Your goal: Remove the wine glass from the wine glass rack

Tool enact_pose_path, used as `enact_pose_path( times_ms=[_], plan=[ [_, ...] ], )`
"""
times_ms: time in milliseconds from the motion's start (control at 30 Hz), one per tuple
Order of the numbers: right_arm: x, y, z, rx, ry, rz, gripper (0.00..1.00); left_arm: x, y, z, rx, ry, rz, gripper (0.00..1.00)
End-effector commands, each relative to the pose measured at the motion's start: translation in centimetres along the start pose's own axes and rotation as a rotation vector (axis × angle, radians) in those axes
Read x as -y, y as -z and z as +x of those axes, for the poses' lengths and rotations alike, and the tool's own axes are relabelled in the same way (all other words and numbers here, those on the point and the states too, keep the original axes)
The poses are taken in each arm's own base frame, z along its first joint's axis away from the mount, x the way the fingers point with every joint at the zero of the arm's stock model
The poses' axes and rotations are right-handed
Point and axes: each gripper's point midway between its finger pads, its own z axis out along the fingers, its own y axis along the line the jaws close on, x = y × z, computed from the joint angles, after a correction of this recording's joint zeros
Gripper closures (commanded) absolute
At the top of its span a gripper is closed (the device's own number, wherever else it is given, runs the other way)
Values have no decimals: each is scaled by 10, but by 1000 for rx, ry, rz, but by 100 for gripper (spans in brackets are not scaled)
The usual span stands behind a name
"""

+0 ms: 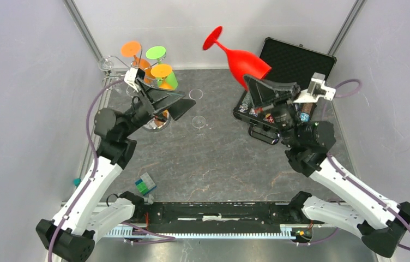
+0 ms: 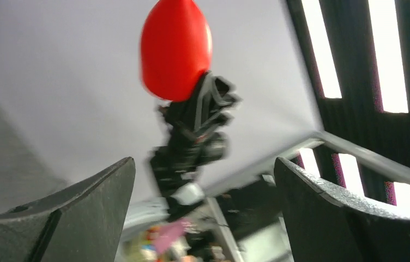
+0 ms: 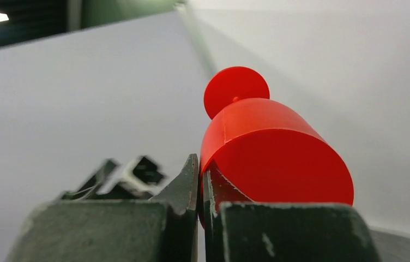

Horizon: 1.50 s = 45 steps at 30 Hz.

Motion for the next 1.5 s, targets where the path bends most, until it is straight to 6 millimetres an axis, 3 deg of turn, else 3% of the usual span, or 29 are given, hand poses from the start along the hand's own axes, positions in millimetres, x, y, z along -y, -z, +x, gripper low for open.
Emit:
enact_pose_path(
  times_ms=[0,100,267,500,667,833,967,1300,1467],
  plan=[
    [104,31,37,-333,387,495,100,-47,17,-2,-35,-382,-300,0],
    [132,53,61,-556,503,607,100,-70,32,-18,4,-512,-466,0],
    [149,74,103,-882,575,633,100,-86,54,-40,73,-624,-652,0],
    [183,95,158,-1197,575,625,100,-71,82,-54,179,-768,-724,0],
    [199,100,205,-1321,491,550,100,-66,96,-59,225,-804,-766,0],
    [215,111,237,-1420,459,544,100,-66,101,-58,231,-812,-778,0],
    [221,115,250,-1471,453,533,98,-68,102,-56,207,-821,-783,0],
    [249,124,257,-1519,528,611,95,-69,106,-56,191,-850,-805,0],
    [255,123,265,-1529,515,605,89,-74,107,-57,197,-836,-819,0]
  ],
)
